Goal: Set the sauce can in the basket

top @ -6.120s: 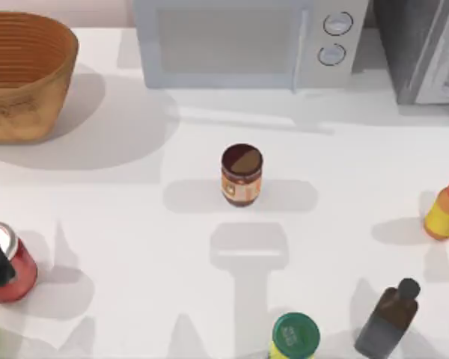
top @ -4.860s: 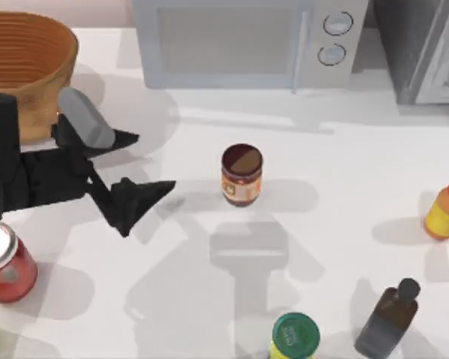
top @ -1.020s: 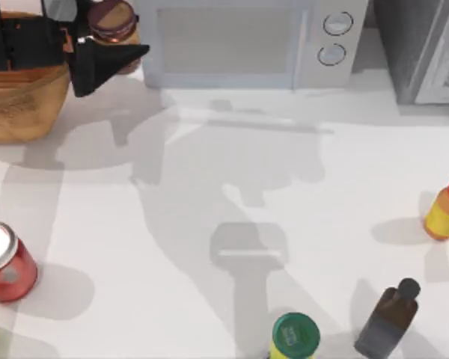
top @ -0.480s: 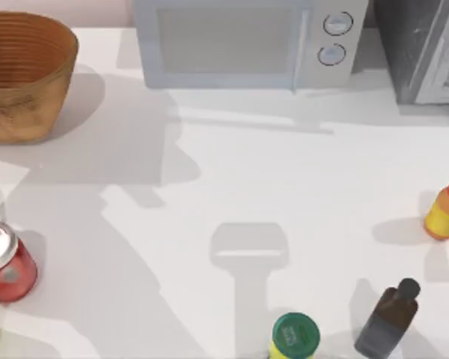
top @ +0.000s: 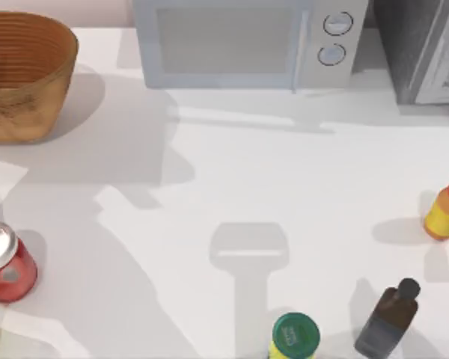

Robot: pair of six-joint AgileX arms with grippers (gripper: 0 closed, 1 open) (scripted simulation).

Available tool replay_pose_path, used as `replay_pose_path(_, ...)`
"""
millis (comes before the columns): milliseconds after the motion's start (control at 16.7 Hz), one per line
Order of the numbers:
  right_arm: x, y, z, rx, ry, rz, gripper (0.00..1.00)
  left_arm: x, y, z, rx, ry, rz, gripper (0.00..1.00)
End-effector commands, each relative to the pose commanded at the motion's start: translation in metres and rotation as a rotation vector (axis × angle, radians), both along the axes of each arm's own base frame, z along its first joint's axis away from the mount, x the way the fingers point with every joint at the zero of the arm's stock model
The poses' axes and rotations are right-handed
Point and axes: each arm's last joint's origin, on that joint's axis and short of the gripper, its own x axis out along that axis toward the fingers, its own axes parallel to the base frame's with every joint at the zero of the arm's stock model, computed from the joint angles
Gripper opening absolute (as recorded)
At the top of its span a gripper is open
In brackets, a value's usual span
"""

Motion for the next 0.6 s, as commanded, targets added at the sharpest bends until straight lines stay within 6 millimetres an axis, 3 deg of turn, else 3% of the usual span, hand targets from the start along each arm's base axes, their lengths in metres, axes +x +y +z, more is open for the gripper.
replay_pose_path(600, 0.000, 0.000, 0.000, 0.000, 0.000, 0.000, 1.00, 0.034, -0.035, -0.029, 0.000, -0.005, 0.005, 0.00)
